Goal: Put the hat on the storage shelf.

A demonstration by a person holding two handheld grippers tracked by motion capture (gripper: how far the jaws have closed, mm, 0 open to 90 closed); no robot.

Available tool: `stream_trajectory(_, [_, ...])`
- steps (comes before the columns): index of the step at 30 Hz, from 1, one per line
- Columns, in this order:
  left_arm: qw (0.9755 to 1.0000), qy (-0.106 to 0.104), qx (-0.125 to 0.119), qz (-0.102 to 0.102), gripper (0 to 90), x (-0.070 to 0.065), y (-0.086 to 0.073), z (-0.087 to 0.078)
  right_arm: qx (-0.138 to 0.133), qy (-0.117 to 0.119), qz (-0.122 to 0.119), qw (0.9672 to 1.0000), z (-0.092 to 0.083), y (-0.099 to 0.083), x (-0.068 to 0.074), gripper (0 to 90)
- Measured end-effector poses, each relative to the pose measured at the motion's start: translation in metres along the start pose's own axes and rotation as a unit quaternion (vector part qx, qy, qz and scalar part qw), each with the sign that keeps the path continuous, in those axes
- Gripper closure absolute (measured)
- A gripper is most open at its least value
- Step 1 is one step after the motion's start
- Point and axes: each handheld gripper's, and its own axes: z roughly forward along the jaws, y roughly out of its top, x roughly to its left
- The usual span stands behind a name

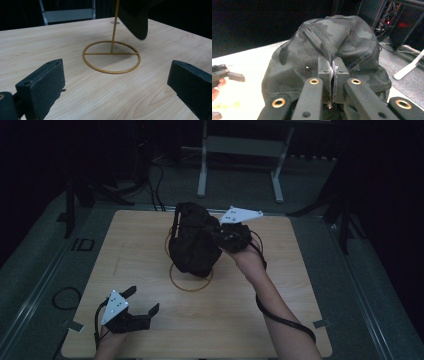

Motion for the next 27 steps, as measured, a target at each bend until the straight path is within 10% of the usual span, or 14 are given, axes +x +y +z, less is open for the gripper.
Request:
stream_trajectory(12, [1.0,0.0,0.0,0.002,1.9,-0.002,-0.002,-0.001,0.008,-0.009,0.004,0.9999,0.014,-0.002,0.003,60.3])
stream_trajectory(27, [0.9999,-0.007,0.007,0.003,1.9,-0.004,-0.002,0.002,0.016,-0.004,0.006,0.9998,-0.011,-0.005,-0.003,38.3])
